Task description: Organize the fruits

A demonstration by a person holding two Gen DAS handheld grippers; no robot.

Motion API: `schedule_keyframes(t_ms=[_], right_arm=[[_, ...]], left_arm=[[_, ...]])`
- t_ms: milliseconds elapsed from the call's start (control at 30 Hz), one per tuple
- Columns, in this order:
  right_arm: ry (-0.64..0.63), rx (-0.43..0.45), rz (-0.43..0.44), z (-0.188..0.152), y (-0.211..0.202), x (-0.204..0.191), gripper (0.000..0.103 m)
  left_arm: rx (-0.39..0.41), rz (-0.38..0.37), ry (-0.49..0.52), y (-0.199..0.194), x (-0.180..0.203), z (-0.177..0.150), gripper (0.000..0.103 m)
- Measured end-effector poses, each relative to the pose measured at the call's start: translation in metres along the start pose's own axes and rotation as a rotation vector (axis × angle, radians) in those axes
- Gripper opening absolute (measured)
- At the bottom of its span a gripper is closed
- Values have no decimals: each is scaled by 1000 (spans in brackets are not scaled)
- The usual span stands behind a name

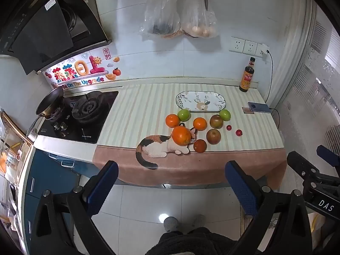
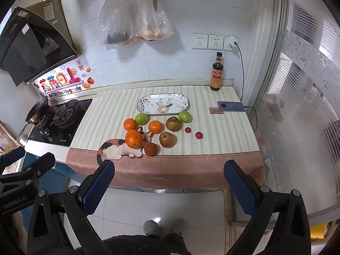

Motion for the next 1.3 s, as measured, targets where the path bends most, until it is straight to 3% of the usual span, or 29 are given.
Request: schedule_keyframes(t_ms=[1300], right_arm=[[-2,6,11,-4,-9,-9,103]], left_arm=[[3,-3,-1,-4,-4,-2,103]])
Point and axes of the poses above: each gripper's, at about its wrist camera, not at the fingertips, and y roughly the way its jaws point, x to its right, z to its top, the point moved 3 cm from there along y, roughly the way its jaws point, and after that the axes turned 2 degrees about -x, right-handed, at the moved point
